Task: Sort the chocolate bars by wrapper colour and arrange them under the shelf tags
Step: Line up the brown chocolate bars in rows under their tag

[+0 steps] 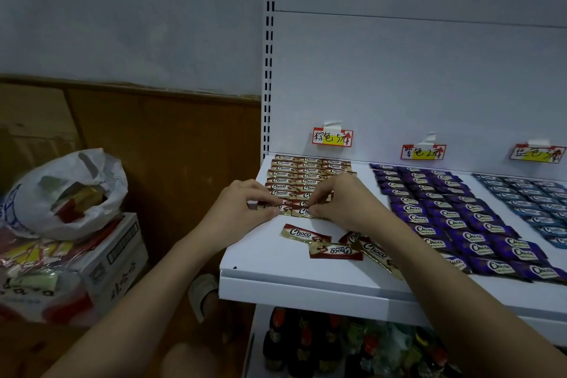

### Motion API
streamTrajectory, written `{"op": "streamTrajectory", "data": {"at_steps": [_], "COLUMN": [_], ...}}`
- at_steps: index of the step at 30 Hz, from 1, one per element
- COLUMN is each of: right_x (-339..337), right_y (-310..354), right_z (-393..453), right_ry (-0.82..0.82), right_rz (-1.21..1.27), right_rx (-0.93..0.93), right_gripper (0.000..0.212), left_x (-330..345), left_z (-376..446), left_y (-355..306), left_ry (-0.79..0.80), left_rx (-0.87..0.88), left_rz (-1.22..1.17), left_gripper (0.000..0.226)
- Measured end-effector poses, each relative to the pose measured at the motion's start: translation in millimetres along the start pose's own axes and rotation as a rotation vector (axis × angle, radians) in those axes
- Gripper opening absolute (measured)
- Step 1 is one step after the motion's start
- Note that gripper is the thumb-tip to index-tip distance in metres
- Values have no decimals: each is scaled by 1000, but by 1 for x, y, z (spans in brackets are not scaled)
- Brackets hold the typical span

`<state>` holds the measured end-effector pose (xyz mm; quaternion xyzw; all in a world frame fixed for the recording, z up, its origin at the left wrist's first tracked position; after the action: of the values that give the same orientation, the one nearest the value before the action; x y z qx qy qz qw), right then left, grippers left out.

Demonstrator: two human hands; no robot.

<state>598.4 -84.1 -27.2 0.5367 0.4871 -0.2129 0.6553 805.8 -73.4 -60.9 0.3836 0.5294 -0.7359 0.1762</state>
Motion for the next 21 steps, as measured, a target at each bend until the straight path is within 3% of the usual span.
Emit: {"op": "streamTrajectory", "data": {"at_steps": [5,8,11,16,21], "right_x": [-11,-20,-27,-25,-16], "right_y": [-3,-5,-3,9,13], "right_z": [-9,-19,-32,-56,-66], "right_ry": [-44,-21,48,304,326], "right_rz": [35,4,31,4,-97], "right_rx": [-30,-42,-53,-107,-108], "right_gripper": [8,6,7,3,14], "left_x": [-2,-1,3,12,12], "left_z": [-3,-6,-10,-17,-22], "left_y": [-8,-18,-28,-42,-49], "left_ry": [-34,34,136,198,219], "left_rx": [28,87,115,117,83], "left_rz": [53,57,68,46,33], "left_gripper": [25,19,19,17,12]}}
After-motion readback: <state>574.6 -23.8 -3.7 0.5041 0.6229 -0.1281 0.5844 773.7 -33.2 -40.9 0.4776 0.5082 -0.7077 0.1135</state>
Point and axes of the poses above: each hand's wrist, its own z-axis towards the middle knuckle, its own x-axis out of the palm, y = z × x, the point moved 2 cm from there along z, towards the middle knuckle, and after that the axes turned 15 degrees about y, right-handed, at the moved point
